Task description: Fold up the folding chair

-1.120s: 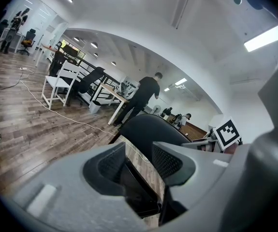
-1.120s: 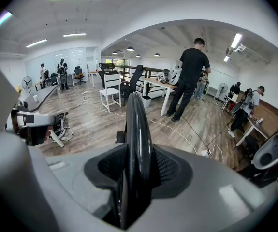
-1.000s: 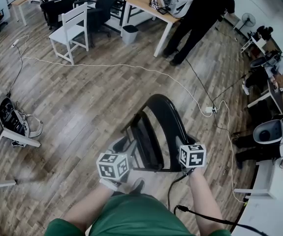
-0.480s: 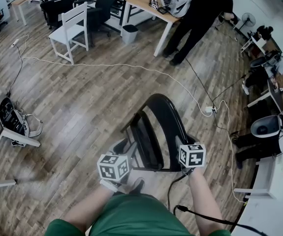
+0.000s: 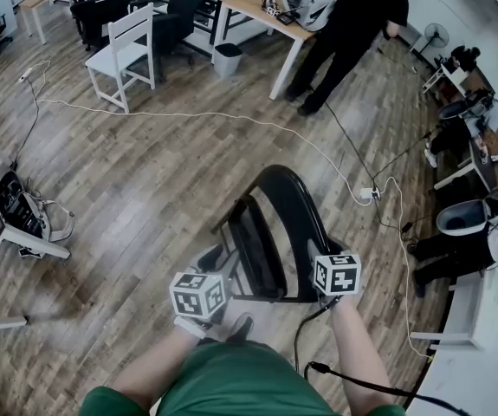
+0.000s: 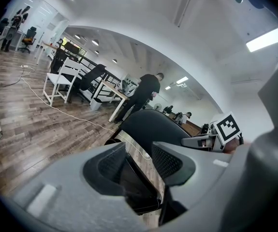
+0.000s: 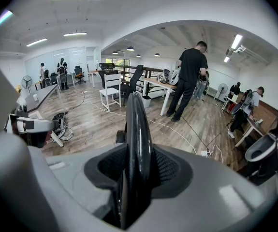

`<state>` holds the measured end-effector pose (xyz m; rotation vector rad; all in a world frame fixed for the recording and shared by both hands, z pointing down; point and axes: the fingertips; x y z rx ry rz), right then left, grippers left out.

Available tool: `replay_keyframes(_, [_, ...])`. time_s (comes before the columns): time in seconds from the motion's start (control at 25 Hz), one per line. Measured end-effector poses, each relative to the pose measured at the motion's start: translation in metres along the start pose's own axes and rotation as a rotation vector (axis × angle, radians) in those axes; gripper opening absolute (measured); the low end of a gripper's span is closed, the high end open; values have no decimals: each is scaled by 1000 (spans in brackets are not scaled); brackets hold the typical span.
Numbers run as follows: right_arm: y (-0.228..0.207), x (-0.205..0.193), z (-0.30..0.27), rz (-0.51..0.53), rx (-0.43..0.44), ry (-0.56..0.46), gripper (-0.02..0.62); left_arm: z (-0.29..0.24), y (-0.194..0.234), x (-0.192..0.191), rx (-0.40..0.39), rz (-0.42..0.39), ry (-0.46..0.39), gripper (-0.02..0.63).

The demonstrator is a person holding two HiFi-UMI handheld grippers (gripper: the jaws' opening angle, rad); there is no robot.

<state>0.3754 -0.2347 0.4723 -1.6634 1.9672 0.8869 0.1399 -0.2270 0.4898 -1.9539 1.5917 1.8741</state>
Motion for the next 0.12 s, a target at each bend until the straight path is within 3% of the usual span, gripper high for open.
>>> replay_keyframes(0.12, [2, 0, 0, 1, -1, 0, 150, 1, 2, -2, 0, 1, 3, 179])
Point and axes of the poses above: the fingertips, and each gripper's own axes: z backward along the fingers, y to its left, x out of its top, and after that the axes turned 7 degrees about -x, right-handed
